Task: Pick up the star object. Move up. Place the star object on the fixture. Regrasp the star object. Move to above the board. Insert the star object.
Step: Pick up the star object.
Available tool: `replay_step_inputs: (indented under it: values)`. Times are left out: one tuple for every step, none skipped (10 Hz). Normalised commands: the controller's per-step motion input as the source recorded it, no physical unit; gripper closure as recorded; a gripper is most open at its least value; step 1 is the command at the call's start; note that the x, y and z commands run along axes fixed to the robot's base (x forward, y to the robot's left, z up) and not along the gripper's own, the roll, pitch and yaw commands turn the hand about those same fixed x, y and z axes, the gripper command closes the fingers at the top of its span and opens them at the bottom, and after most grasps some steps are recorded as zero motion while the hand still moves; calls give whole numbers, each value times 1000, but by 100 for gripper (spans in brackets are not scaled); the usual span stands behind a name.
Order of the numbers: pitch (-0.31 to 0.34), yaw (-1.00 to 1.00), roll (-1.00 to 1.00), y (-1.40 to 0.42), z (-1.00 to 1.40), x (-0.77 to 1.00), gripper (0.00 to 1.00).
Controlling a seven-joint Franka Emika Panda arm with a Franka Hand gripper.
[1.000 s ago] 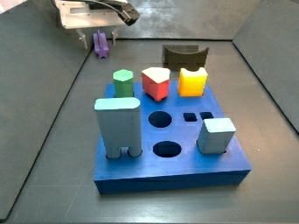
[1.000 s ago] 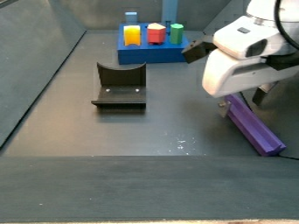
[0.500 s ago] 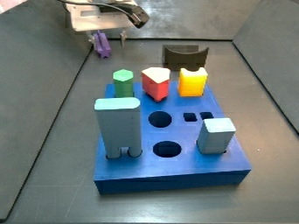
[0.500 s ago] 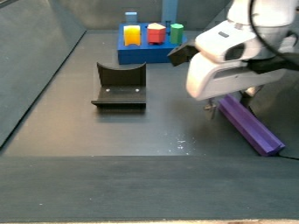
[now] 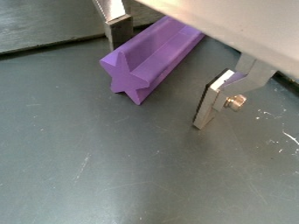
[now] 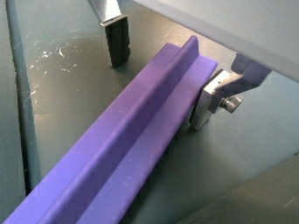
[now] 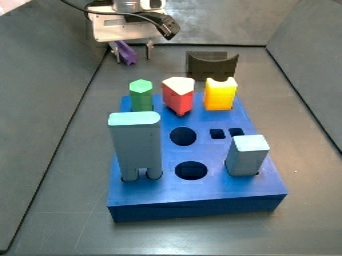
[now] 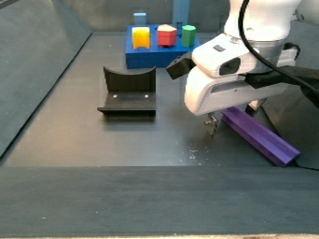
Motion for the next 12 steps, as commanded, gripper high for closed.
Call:
replay_step_inputs:
  values:
    - [-184, 734, -43, -77, -537, -194, 0]
    - [-260, 709, -116, -23, -426, -217, 0]
    - [-291, 600, -144, 0, -343, -291, 0]
    - [-306, 514, -141, 0, -317, -346, 0]
    - [-339, 406, -99, 0, -320, -423, 0]
    - [-339, 363, -79, 0, -306, -471, 0]
    - [-361, 329, -56, -6, -263, -471, 0]
    - [-274, 71, -216, 0, -351, -117, 0]
    - [-220, 31, -154, 0, -277, -83, 0]
    - [-17, 0, 0, 0, 0, 0, 0]
    - [0, 0, 0, 0, 0, 0, 100]
    - [0, 0, 0, 0, 0, 0, 100]
